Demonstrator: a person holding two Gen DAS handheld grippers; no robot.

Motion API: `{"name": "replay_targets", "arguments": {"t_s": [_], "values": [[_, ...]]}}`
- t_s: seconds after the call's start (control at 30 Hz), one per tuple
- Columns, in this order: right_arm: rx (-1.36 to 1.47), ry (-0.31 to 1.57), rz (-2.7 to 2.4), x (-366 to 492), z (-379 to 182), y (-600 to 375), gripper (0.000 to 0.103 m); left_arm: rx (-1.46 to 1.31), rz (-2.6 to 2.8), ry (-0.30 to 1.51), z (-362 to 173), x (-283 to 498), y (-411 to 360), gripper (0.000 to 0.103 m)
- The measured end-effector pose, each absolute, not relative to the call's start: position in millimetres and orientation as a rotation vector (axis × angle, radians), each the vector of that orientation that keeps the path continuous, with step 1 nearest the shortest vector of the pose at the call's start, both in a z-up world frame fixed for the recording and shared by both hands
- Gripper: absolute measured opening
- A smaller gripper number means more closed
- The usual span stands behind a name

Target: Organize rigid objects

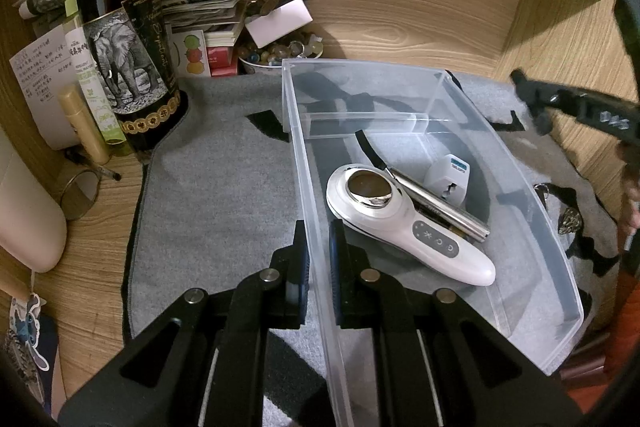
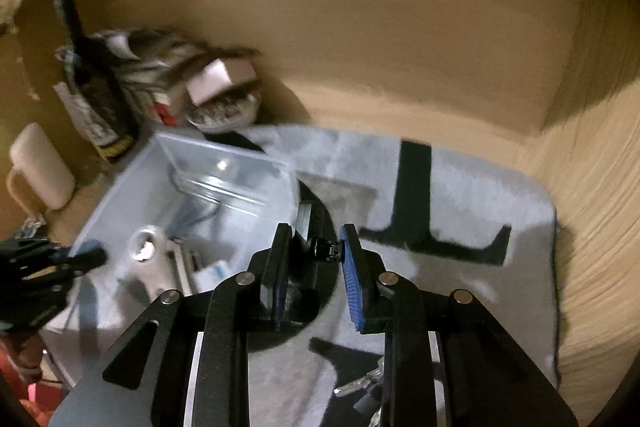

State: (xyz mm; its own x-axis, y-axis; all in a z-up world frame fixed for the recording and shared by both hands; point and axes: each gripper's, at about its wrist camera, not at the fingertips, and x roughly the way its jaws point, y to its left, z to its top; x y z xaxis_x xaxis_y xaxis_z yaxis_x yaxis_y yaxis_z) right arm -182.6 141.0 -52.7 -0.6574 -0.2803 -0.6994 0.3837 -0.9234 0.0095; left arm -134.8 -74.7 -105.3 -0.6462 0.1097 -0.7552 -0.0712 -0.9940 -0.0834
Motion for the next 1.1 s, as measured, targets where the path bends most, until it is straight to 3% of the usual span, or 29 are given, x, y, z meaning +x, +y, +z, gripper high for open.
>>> {"name": "replay_targets", "arguments": {"t_s": [0.47,1.1], "values": [[0.889,0.341,-2.432,-148,-40,81,0.022,-1.270,2.763,-0.070,-105,-135,-75,0.009],[1.132,0.390,-2.306,-184,-99,48,0.022,-1.270,2.764,-0.071,-105,-135,-74,0.009]]}}
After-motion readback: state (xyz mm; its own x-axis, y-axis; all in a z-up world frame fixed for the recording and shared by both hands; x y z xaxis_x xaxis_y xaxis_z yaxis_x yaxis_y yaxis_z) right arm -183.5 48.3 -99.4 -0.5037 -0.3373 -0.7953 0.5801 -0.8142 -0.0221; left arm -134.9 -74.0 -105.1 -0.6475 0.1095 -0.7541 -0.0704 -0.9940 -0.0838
